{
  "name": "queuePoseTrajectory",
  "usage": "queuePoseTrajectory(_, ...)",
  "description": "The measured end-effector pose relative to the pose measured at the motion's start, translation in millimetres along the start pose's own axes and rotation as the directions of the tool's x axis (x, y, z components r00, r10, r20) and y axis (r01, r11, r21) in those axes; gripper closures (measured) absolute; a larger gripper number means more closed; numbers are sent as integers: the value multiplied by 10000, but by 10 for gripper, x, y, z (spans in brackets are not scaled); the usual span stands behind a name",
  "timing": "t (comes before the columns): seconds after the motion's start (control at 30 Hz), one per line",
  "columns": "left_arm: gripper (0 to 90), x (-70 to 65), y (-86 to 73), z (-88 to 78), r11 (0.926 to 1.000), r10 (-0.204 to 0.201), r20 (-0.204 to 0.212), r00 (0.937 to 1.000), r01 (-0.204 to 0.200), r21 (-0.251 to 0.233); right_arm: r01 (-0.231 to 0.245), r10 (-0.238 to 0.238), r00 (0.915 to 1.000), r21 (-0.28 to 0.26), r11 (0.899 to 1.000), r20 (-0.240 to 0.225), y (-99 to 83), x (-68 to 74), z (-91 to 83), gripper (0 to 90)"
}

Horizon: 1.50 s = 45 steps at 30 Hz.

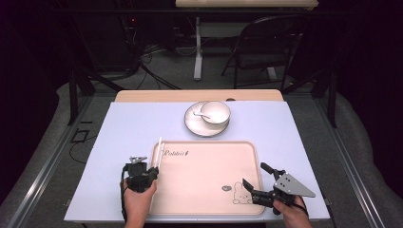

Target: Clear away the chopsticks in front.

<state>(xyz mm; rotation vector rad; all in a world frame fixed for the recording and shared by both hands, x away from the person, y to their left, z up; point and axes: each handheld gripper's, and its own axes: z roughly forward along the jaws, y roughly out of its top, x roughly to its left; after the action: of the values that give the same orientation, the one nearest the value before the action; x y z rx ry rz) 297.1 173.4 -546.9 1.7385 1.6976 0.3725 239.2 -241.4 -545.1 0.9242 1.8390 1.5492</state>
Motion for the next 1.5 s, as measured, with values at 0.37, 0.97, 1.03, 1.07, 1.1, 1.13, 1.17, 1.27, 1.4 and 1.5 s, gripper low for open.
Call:
queuePoseTrajectory(0.37,845,-8,-57,39,10000,-3,-192,9998,2,-69,17,-17,10000,10,10000,-17,0,0,0,134)
queuePoseTrajectory(0.97,829,10,-71,38,9995,-231,-45,9997,230,-198,20,-20,10000,16,10000,-33,0,1,1,135)
queuePoseTrajectory(1.03,824,14,-68,38,9995,-263,-21,9997,263,-199,38,-38,10000,13,10000,-30,0,-1,1,135)
queuePoseTrajectory(1.07,820,15,-67,37,9994,-267,-28,9996,266,-202,36,-36,10000,15,10000,-26,0,-1,1,135)
queuePoseTrajectory(1.1,815,15,-67,35,9994,-271,-47,9996,270,-202,12,-12,10000,16,10000,-34,0,1,0,135)
queuePoseTrajectory(1.13,812,15,-67,32,9994,-278,-63,9996,276,-201,9,-9,10000,13,10000,-31,0,1,-1,135)
queuePoseTrajectory(1.17,808,19,-68,26,9994,-292,-65,9996,291,-185,6,-6,10000,15,10000,-31,0,0,0,135)
queuePoseTrajectory(1.27,791,27,-67,2,9992,-292,-86,9995,289,-258,-9,9,10000,12,10000,-26,0,1,0,135)
queuePoseTrajectory(1.4,756,24,-55,-42,9989,-267,-23,9996,266,-391,5,-5,10000,28,10000,-36,0,2,0,135)
queuePoseTrajectory(1.5,724,17,-43,-71,9988,-154,-33,9999,153,-464,27,-27,10000,26,10000,-31,0,1,0,135)
